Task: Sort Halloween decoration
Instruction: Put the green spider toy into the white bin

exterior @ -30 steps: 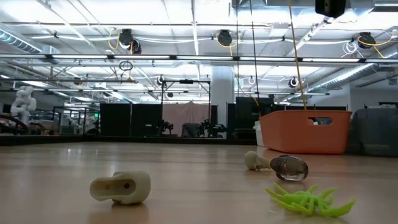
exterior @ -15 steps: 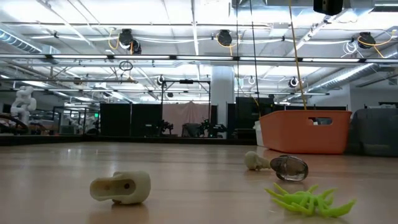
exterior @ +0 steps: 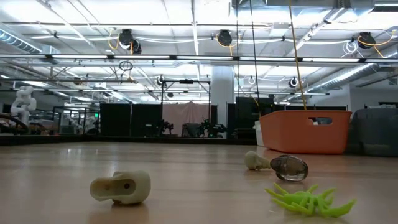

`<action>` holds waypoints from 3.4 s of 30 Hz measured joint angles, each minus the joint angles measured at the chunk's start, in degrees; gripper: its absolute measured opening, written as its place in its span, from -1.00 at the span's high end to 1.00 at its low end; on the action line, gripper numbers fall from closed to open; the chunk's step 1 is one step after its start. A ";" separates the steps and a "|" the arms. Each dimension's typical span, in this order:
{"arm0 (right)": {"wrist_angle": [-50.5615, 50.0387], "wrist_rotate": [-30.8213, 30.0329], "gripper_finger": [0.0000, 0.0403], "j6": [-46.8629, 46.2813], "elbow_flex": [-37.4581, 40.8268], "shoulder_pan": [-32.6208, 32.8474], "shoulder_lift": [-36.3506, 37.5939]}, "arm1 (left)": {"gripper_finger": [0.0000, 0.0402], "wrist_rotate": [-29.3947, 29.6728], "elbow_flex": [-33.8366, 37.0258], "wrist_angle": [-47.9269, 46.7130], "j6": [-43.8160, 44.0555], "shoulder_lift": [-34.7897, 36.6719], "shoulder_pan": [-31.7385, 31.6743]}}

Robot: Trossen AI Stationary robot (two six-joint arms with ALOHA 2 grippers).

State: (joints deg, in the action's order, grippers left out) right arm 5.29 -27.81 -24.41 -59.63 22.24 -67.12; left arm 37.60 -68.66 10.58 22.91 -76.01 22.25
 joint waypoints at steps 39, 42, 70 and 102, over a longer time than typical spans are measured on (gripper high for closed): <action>1.39 -7.91 0.40 23.31 -19.90 -2.36 -15.33 | 1.00 -0.10 0.00 2.40 10.84 -1.12 -0.75; 1.97 -7.91 0.53 23.04 -19.90 -2.86 -15.33 | 1.00 -0.19 0.00 2.38 10.85 -1.12 -0.75; -3.58 -5.86 1.00 15.89 -19.88 -3.89 -8.21 | 0.23 8.79 0.00 2.45 9.46 -0.43 -0.86; -45.74 13.32 1.00 16.30 -19.88 -45.79 5.41 | 0.18 -7.58 0.00 -0.73 14.35 -0.31 -22.28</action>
State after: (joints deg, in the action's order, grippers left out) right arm -40.45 -14.49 -8.11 -79.50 -23.55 -61.71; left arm 30.02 -68.66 9.85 37.26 -76.31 -0.04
